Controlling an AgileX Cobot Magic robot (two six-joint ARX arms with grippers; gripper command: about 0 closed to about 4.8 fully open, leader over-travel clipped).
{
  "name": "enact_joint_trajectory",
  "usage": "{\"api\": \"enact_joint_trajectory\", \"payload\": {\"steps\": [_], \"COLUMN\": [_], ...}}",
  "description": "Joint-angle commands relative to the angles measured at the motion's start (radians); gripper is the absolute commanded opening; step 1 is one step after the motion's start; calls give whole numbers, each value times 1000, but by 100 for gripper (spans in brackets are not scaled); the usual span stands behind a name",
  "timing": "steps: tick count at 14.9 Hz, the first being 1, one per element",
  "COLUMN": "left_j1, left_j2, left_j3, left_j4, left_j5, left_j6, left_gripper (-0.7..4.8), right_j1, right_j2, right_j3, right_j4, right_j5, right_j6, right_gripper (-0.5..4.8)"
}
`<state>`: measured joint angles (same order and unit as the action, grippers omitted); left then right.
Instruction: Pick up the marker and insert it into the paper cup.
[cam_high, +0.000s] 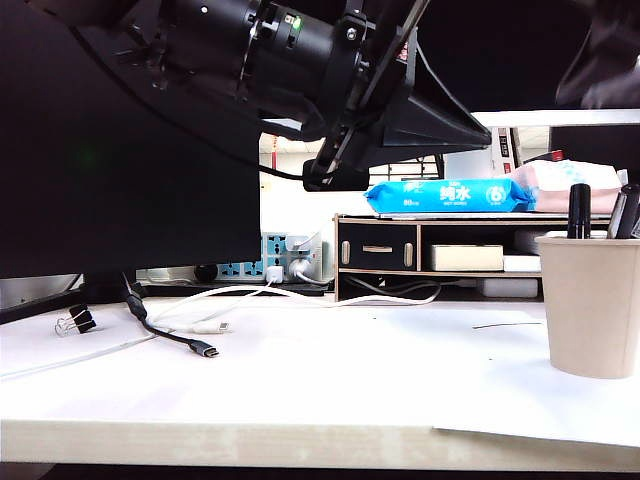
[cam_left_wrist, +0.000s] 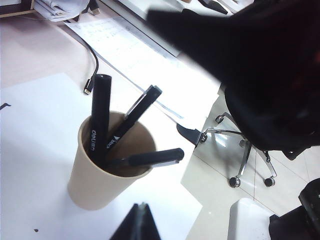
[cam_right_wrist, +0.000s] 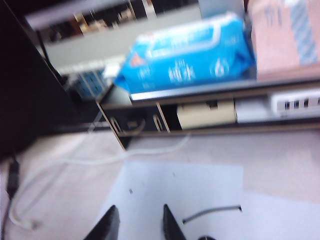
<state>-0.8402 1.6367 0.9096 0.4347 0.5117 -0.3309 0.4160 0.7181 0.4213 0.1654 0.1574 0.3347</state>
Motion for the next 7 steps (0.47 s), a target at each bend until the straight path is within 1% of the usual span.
{"api": "enact_joint_trajectory", "payload": {"steps": [1,3,4,5,6,7], "left_j1": [0,2,2,2,2,1], "left_j2": [-2,-22,-32,-53,-68,-87], "left_j3": [2,2,2,2,2,1], "left_j4": [14,8,11,3,-16,-53], "left_j5": [9,16,15,15,10,-6], "left_j6": [2,10,10,25,37,55], "left_gripper": [-4,-5,-5,-5,-5,-5], "right_j1": [0,0,0,0,0,0], "right_j2": [-49,-138,-180,-256,-309,-354], "right_j3": [8,8,8,8,8,8], "right_j4": [-24,-96,-132,-200,-247,-287], "right_j5": [4,5,5,5,5,3], "right_j6": [-3,-2,-2,-2,0,7], "right_gripper": [117,109,84,70,36,22]}}
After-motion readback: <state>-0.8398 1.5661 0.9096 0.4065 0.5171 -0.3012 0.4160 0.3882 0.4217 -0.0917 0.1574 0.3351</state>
